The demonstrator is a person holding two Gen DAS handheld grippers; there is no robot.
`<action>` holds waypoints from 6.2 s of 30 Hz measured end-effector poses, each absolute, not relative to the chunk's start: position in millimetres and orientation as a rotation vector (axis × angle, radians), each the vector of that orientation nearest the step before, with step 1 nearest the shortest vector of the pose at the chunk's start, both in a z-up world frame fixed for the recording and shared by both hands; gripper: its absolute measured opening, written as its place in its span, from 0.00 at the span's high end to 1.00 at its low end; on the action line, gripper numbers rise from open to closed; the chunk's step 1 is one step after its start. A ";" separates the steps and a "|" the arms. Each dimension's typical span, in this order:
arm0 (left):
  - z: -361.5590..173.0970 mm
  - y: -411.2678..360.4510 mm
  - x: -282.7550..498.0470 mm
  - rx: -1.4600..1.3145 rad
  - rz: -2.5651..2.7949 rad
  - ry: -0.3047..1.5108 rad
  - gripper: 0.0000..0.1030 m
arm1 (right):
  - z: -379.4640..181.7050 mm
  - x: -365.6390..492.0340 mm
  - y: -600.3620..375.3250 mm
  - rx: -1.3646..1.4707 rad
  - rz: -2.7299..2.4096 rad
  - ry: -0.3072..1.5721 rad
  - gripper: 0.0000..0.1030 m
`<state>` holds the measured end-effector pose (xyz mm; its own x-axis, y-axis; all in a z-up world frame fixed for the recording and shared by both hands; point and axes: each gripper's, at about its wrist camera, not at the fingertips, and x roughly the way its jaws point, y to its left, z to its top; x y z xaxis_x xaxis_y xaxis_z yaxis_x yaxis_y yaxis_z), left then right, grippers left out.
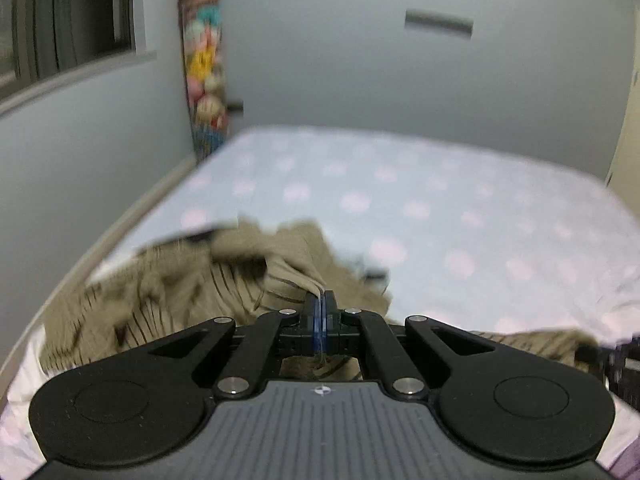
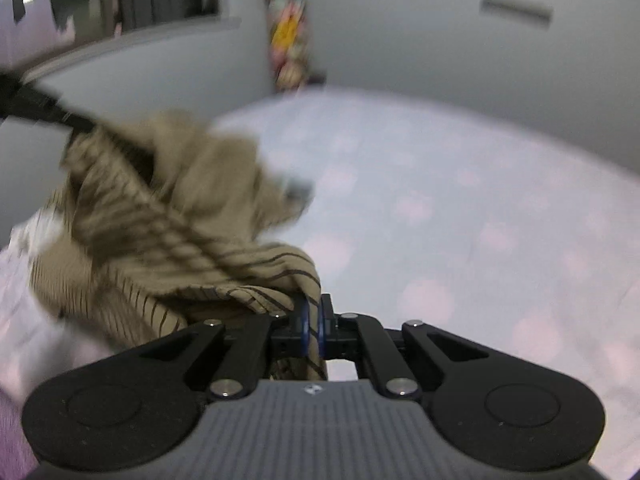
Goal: Fold clothes
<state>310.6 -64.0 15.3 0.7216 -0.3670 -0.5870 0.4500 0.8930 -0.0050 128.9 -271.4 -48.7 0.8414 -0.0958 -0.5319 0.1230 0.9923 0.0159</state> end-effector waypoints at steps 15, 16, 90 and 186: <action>165.0 -82.3 154.8 -0.010 -0.703 0.250 1.00 | 209.0 -42.1 -334.2 -0.238 -0.391 -0.085 0.96; 172.2 -83.2 145.1 -0.022 -0.721 0.231 1.00 | 221.2 -53.5 -333.7 -0.257 -0.401 -0.117 0.96; -161.4 -102.8 261.2 0.094 -0.569 1.092 0.52 | -129.7 54.0 -397.5 0.031 -0.219 1.116 0.87; -104.5 -73.2 289.7 0.416 -0.549 0.987 0.72 | -126.5 52.0 -377.9 0.131 -0.148 0.902 0.75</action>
<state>289.7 -73.2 -104.5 0.4353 -0.2440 -0.8666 0.6073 0.7901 0.0826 52.0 -377.9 -126.5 0.6107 -0.0731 -0.7885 0.1831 0.9818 0.0508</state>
